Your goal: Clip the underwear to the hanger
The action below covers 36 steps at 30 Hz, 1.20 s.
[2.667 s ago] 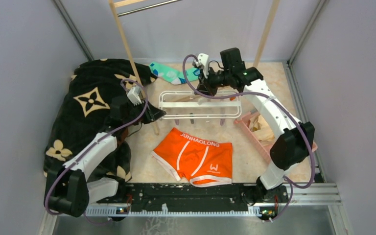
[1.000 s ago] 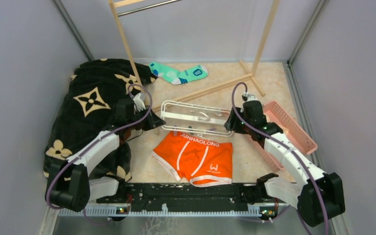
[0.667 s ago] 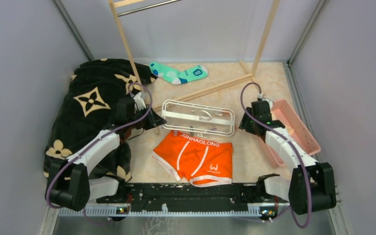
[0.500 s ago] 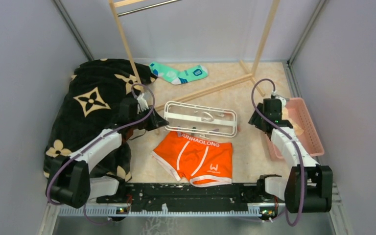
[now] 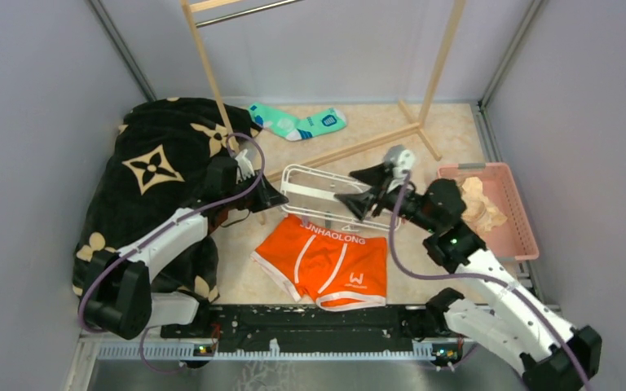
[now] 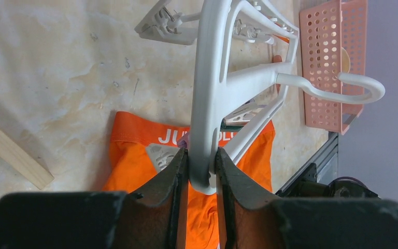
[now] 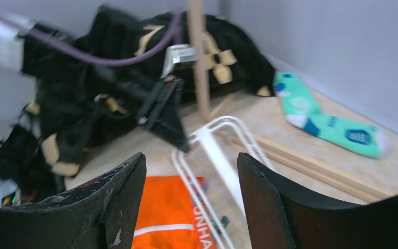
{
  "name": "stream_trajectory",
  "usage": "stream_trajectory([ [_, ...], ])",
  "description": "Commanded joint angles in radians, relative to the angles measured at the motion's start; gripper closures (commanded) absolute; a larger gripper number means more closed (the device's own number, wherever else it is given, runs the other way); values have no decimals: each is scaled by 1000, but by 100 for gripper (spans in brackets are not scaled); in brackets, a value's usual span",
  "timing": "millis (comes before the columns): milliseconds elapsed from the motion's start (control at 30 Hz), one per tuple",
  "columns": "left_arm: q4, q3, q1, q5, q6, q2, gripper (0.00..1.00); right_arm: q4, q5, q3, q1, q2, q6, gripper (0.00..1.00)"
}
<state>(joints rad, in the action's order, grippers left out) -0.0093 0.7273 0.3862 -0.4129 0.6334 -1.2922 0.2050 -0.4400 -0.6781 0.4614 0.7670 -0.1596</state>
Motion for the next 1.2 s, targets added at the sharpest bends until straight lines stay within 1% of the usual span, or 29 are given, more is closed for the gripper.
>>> stream_trajectory([
  [0, 2, 44, 3, 13, -7, -2, 100, -83, 10, -65, 248, 160, 293, 35],
  [33, -2, 44, 3, 15, -9, 0, 100, -142, 24, -99, 288, 214, 341, 35],
  [100, -10, 43, 2, 18, -11, 4, 100, -217, 28, -169, 336, 320, 380, 35],
  [133, -11, 39, 3, 19, -9, 5, 100, -223, 16, -190, 347, 386, 385, 36],
  [233, -11, 37, 3, 16, -6, 9, 100, -197, -25, -225, 359, 506, 398, 38],
  [400, -16, 37, 2, 11, -8, 13, 100, -173, -31, -291, 359, 656, 451, 38],
  [567, -25, 35, 4, 11, -12, 23, 100, -155, -21, -348, 359, 745, 484, 37],
  [700, -27, 29, 3, 9, -12, 32, 100, -155, -8, -380, 359, 786, 508, 37],
  [967, -35, 30, 5, 1, -14, 43, 100, -190, -24, -420, 359, 870, 539, 39],
  [1067, -37, 33, 4, -2, -12, 45, 100, -198, -25, -427, 360, 877, 542, 42],
  [1100, -37, 34, 4, -4, -13, 46, 100, -202, -24, -429, 359, 906, 542, 45],
  [1167, -42, 36, 5, -3, -16, 48, 100, -203, -16, -428, 359, 910, 543, 53],
])
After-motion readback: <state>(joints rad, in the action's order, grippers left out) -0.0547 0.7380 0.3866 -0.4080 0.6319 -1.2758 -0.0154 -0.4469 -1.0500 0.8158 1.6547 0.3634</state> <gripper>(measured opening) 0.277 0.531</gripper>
